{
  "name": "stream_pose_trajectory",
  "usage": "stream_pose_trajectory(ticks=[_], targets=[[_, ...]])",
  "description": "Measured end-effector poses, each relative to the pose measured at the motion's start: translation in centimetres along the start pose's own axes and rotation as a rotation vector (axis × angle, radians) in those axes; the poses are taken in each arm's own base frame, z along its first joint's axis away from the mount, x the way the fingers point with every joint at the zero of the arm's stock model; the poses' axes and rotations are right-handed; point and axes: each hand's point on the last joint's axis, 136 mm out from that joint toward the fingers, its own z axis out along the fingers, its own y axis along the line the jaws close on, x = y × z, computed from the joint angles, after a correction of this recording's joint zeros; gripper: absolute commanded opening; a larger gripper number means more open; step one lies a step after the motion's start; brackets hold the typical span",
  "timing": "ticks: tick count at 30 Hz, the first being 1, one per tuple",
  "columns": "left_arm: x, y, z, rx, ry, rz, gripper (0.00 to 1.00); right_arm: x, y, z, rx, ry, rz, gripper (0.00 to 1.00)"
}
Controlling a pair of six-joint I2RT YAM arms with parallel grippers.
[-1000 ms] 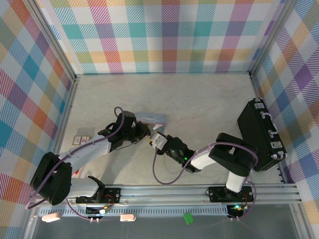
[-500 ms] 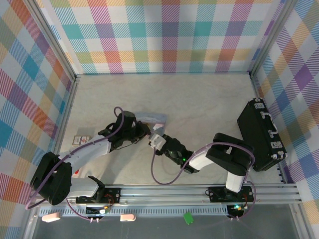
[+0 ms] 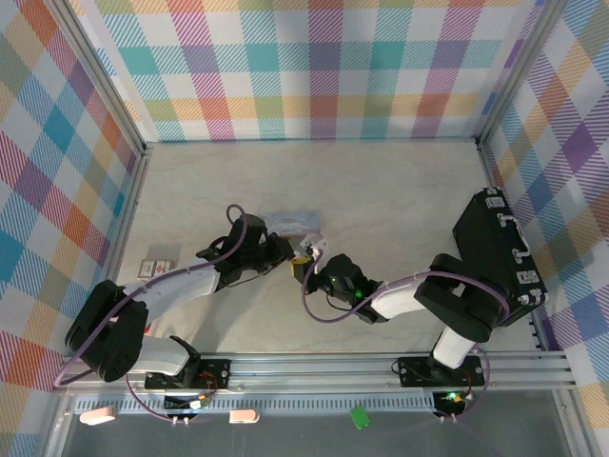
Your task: Unlock a padlock with a key
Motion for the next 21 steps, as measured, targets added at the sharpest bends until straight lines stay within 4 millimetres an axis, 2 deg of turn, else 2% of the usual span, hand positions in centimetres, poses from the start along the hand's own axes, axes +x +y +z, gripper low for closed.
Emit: stream_pose_trajectory(ticks=[1, 5, 9, 11, 15, 21], targets=[[0.2, 0.2, 0.3, -0.007, 0.008, 0.004, 0.0, 0.4, -0.2, 0.0, 0.002, 0.014, 0.036, 0.0], [0.6, 0.5, 0.9, -0.018, 0.022, 0.01, 0.11, 1.1, -0.4, -0.2, 0.008, 0.039, 0.096, 0.0], [0.7, 0.6, 0.9, -0.02, 0.023, 0.036, 0.34, 1.2, -0.2, -0.3, 0.0, 0.045, 0.108, 0.0], [0.8, 0.4, 0.9, -0.017, 0.022, 0.05, 0.41, 1.3, -0.1, -0.2, 0.001, 0.055, 0.114, 0.0], [0.1, 0.6, 0.4, -0.019, 0.001, 0.076, 0.47, 1.1, -0.7, -0.1, 0.011, 0.059, 0.156, 0.0], [-2.8, 2.5, -1.5, -0.072, -0.072, 0.113, 0.53, 2.1, -1.6, 0.1, 0.013, 0.096, 0.205, 0.0]])
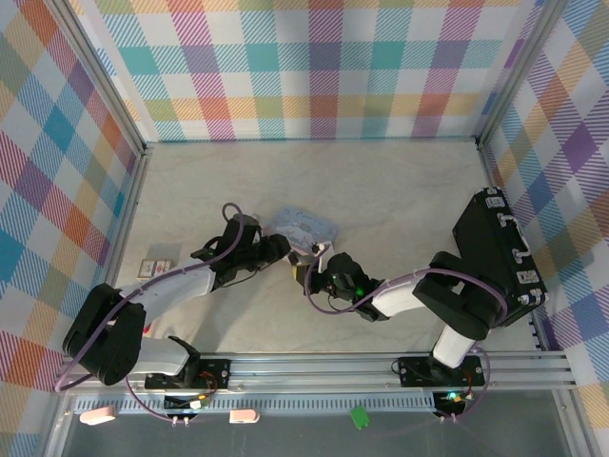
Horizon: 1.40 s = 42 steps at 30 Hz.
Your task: Unlock a padlock with a key
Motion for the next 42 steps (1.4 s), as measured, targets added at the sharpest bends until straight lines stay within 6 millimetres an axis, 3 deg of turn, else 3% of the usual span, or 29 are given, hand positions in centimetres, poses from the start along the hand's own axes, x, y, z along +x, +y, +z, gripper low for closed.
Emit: stream_pose_trajectory(ticks=[3, 7, 11, 14, 17, 21, 30, 35, 42], targets=[[-1.2, 0.9, -0.5, -0.052, -0.013, 0.045, 0.54, 0.5, -0.4, 0.2, 0.006, 0.018, 0.017, 0.0], [-3.3, 0.1, -0.8, -0.092, -0.032, 0.121, 0.55, 0.7, -1.0, 0.3, 0.014, 0.03, 0.04, 0.0], [-5.6, -0.9, 0.9, -0.152, -0.027, 0.188, 0.55, 0.8, -1.7, 0.3, 0.033, 0.039, 0.067, 0.0], [-6.7, -0.1, 3.0, -0.23, -0.012, 0.212, 0.55, 0.8, -2.7, 0.2, 0.059, 0.044, 0.081, 0.0], [-6.7, 1.5, 5.4, -0.298, 0.022, 0.22, 0.55, 0.8, -3.8, 0.1, 0.098, 0.053, 0.085, 0.0], [-7.9, 0.9, 6.3, -0.303, -0.002, 0.236, 0.55, 0.3, -4.6, -0.4, 0.142, 0.045, 0.054, 0.0], [-7.9, 1.1, 6.3, -0.287, -0.051, 0.241, 0.54, -0.9, -7.1, -1.8, 0.226, 0.055, 0.02, 0.0], [-8.0, 1.6, 5.9, -0.284, -0.095, 0.227, 0.53, -1.0, -7.2, -2.0, 0.243, 0.091, -0.007, 0.0], [-8.3, 1.9, 5.6, -0.283, -0.134, 0.207, 0.52, 0.2, -8.1, -3.6, 0.302, 0.173, 0.023, 0.01]])
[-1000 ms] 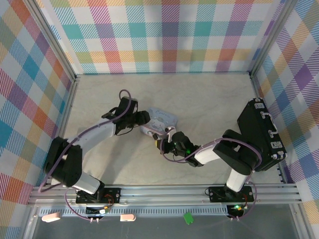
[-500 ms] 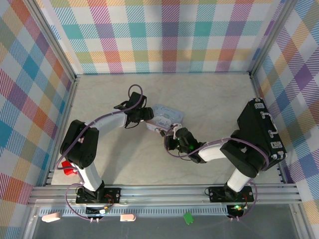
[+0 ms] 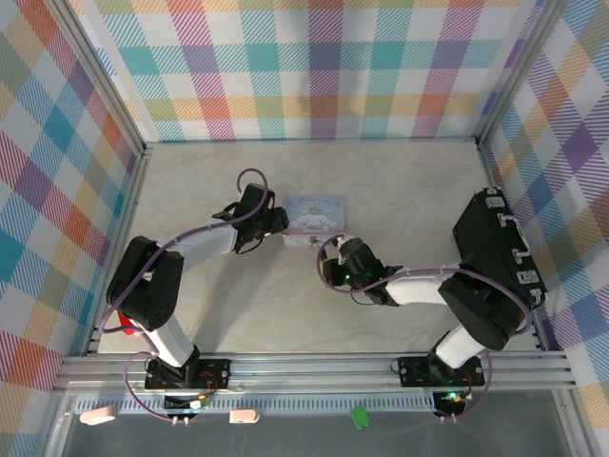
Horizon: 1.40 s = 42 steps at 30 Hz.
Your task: Unlock a padlock with a key
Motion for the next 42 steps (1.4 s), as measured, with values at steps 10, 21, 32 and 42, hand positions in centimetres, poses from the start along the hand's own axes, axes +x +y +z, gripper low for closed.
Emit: stream_pose_trajectory(ticks=[10, 21, 32, 42], targets=[[0.1, -0.1, -0.1, 0.001, -0.003, -0.009, 0.5, 1.0, -0.9, -0.4, 0.04, 0.042, 0.017, 0.41], [1.7, -0.3, -1.0, -0.024, -0.05, -0.028, 0.5, -2.9, 0.4, -1.7, -0.039, -0.001, -0.014, 0.43], [2.0, 0.1, -1.5, -0.03, -0.07, -0.057, 0.49, -3.5, 1.5, 0.6, -0.054, 0.062, -0.227, 0.48], [2.2, 0.4, -1.8, -0.035, -0.071, -0.062, 0.48, -1.9, 0.1, 3.5, -0.014, 0.145, -0.304, 0.48]])
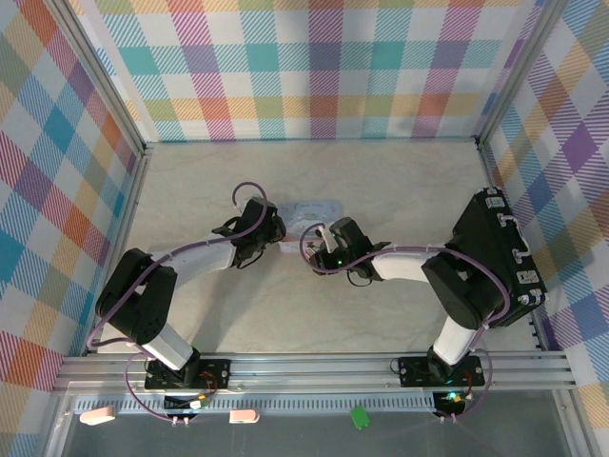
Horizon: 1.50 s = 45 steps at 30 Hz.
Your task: Unlock a padlock with a key
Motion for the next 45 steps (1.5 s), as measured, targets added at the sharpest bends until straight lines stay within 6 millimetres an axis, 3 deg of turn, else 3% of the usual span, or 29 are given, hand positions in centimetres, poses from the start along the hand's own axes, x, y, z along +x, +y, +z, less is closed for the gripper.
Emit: stream_pose_trajectory(ticks=[3, 7, 12, 19, 24, 33, 38, 45], targets=[[0.0, 0.0, -0.1, 0.001, -0.001, -0.003, 0.48, 0.3, -0.2, 0.5, 0.005, 0.012, -0.016, 0.41], [0.1, 0.1, -0.1, 0.003, -0.003, -0.016, 0.47, 0.2, -0.3, 0.5, 0.01, 0.011, -0.037, 0.22], [0.1, 0.3, -0.3, -0.007, -0.009, -0.025, 0.46, 0.1, -0.6, 0.4, 0.037, 0.004, -0.038, 0.12], [0.7, 0.1, -0.6, -0.001, -0.017, -0.055, 0.45, 0.1, -0.6, -0.5, 0.079, -0.023, -0.02, 0.08], [1.6, -0.7, -0.8, 0.023, -0.025, -0.096, 0.44, 0.4, -0.9, -0.6, 0.132, -0.033, 0.1, 0.08], [5.6, -5.3, -1.4, 0.128, 0.015, -0.145, 0.4, 0.2, -3.5, -1.0, 0.251, -0.123, 0.477, 0.04], [6.5, -6.6, -1.4, 0.153, 0.023, -0.156, 0.4, -0.7, -4.7, -1.4, 0.279, -0.199, 0.62, 0.04], [6.7, -6.8, -1.4, 0.159, 0.024, -0.168, 0.4, -2.7, -6.3, -1.8, 0.239, -0.273, 0.728, 0.04]])
